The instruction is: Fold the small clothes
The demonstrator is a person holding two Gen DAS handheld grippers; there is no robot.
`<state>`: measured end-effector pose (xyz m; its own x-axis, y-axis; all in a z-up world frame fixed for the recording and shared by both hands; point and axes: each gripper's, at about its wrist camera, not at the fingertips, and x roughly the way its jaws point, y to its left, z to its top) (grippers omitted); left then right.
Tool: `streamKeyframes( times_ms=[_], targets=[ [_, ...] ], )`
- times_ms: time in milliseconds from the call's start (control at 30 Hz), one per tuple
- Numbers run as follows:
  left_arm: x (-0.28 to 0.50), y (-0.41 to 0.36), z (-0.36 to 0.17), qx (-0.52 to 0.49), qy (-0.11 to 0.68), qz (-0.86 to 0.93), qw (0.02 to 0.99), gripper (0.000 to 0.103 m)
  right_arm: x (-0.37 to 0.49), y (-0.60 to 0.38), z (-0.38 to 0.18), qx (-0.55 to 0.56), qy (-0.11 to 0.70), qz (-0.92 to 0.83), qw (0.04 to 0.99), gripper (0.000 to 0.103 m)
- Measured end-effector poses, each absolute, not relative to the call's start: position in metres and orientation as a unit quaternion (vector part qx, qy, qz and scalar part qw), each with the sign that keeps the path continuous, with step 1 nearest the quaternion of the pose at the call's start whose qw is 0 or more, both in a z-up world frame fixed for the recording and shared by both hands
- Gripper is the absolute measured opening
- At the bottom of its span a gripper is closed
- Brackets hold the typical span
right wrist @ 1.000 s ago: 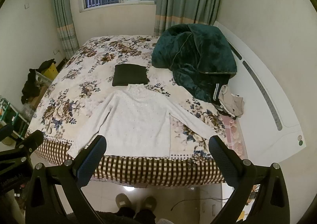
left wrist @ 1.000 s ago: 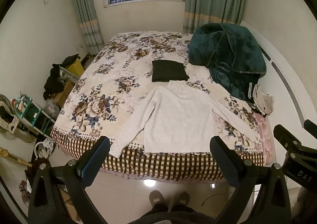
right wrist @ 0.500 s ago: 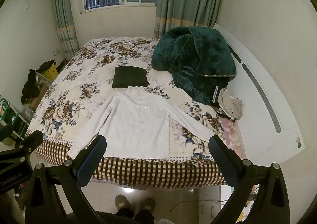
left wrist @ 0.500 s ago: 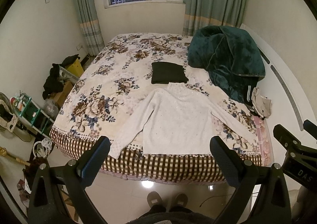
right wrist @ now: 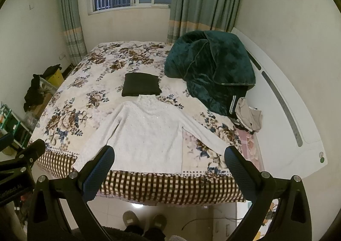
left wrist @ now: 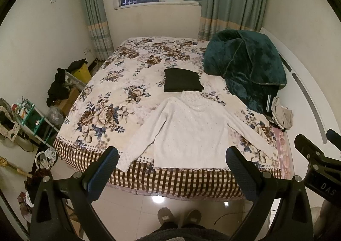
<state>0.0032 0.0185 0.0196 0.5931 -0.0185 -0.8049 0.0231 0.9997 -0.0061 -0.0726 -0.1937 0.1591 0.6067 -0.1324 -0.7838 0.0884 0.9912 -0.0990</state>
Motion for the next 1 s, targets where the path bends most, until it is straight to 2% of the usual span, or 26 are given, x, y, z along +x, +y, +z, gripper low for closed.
streamKeyframes(
  times_ms=[767, 1000],
  targets=[
    [0.014, 0.024, 0.025, 0.0, 0.449, -0.011, 0.894, 0.103, -0.067, -0.195, 0.15, -0.024, 0.44, -0.054, 0.896, 0.103],
    [0.026, 0.027, 0.01, 0.001, 0.446, -0.012, 0.895, 0.103, -0.065, -0.195, 0.141, -0.021, 0.444, -0.058, 0.894, 0.103]
  ],
)
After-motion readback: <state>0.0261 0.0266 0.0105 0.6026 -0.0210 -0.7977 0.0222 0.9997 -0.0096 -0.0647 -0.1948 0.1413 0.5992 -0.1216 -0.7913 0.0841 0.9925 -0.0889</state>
